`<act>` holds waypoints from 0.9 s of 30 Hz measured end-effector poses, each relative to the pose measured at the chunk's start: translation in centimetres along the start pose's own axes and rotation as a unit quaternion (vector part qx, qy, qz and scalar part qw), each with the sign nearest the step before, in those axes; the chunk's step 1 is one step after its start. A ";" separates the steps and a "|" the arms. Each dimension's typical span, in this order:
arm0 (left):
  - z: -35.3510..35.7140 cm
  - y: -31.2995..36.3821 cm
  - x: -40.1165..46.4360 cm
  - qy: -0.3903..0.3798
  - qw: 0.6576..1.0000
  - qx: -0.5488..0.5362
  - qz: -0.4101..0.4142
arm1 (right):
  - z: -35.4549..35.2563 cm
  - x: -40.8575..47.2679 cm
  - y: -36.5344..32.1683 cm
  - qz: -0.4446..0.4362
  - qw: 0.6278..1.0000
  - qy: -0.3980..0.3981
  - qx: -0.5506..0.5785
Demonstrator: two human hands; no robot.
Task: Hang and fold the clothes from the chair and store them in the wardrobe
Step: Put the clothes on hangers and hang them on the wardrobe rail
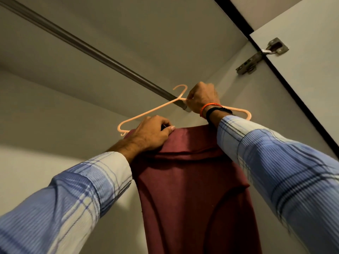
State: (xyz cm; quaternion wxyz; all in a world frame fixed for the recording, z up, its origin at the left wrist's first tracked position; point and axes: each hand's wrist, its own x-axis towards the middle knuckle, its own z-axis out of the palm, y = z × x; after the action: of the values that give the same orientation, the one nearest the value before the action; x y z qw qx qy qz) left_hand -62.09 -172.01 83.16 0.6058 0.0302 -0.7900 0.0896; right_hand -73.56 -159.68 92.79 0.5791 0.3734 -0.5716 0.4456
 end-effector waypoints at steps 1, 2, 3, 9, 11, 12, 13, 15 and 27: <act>0.0 -0.2 0.3 -0.002 1.000 0.001 -0.002 | 0.2 0.4 -0.2 -0.002 1.000 -0.001 -0.002; -0.1 -0.3 0.6 -0.003 1.000 0.002 -0.003 | 0.3 0.6 -0.4 -0.004 1.000 -0.004 -0.006; -0.1 -0.4 0.8 -0.003 1.000 0.002 -0.005 | 0.4 0.9 -0.7 -0.008 1.000 -0.008 -0.007; 0.2 -1.4 0.9 -0.005 1.000 0.009 -0.023 | 1.8 1.0 -1.6 -0.021 0.999 -0.036 -0.006; 0.4 -1.7 0.5 -0.015 0.999 0.011 -0.026 | 2.4 0.6 -1.4 -0.029 0.998 -0.050 -0.005; 0.6 -1.8 0.3 -0.024 0.999 0.015 -0.027 | 2.7 0.3 -1.1 -0.031 0.998 -0.057 -0.006; 0.9 -2.0 0.0 -0.035 0.999 0.022 -0.027 | 3.1 0.1 -0.8 -0.033 0.997 -0.063 -0.007; 1.4 -2.4 -0.5 -0.055 0.998 0.033 -0.024 | 3.5 -0.5 -0.2 -0.037 0.997 -0.068 -0.010; 3.1 -2.9 -1.2 -0.020 0.998 0.045 -0.037 | 1.6 -3.6 2.9 -0.112 0.988 -0.052 -0.097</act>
State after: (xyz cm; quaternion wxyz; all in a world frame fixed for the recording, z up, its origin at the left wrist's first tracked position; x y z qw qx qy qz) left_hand -64.26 -175.51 81.58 0.5905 0.0883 -0.7957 0.1018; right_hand -76.63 -160.62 89.10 0.6285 0.3997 -0.5961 0.3000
